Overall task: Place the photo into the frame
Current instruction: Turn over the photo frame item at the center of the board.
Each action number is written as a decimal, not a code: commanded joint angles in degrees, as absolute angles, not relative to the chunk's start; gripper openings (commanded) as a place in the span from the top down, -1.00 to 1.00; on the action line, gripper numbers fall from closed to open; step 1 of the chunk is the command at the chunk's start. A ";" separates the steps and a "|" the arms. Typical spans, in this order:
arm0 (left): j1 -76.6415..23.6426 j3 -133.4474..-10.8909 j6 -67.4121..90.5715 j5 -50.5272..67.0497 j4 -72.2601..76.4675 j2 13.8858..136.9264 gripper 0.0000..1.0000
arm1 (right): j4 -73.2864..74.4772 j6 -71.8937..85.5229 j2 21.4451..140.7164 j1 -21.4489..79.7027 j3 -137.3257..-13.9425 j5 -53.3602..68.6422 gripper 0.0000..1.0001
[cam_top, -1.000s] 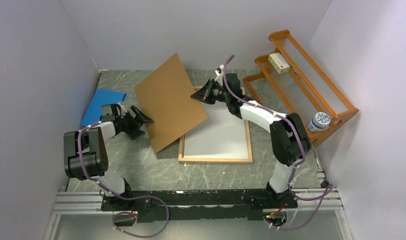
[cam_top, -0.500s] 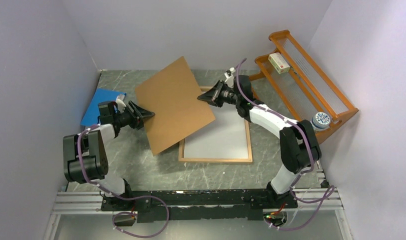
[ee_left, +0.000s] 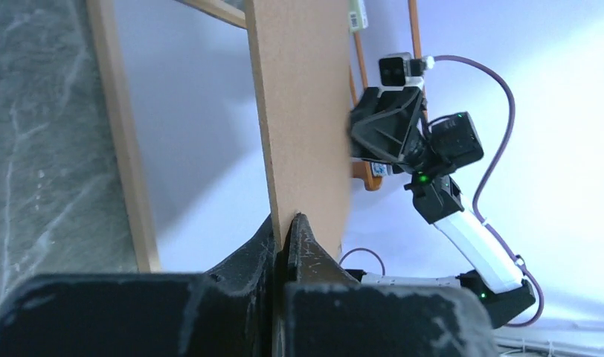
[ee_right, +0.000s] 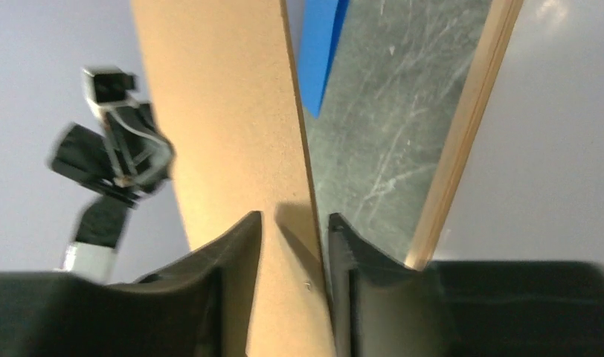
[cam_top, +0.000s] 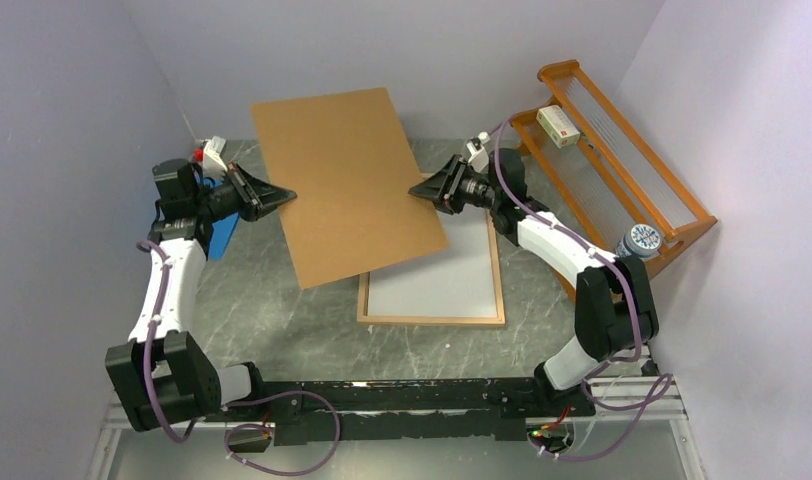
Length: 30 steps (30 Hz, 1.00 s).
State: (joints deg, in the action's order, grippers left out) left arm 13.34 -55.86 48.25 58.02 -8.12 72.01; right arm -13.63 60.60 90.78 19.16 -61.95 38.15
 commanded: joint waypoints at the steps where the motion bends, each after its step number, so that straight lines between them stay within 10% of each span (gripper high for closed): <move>1: 11.52 -63.68 37.17 58.01 -18.57 68.75 0.95 | -13.21 54.37 84.36 20.87 -63.02 39.73 -0.09; 7: 11.56 -77.17 33.61 45.39 -32.56 66.53 0.95 | 6.76 41.30 81.24 20.64 -68.94 24.05 -0.81; 20: 11.37 -89.95 30.94 11.87 -53.43 69.34 0.95 | 18.63 31.27 78.86 36.18 -77.81 -3.08 -0.88; 30: 10.69 -93.78 36.26 10.95 -56.91 74.41 0.95 | -9.13 4.08 78.28 63.61 -67.51 -7.84 -0.87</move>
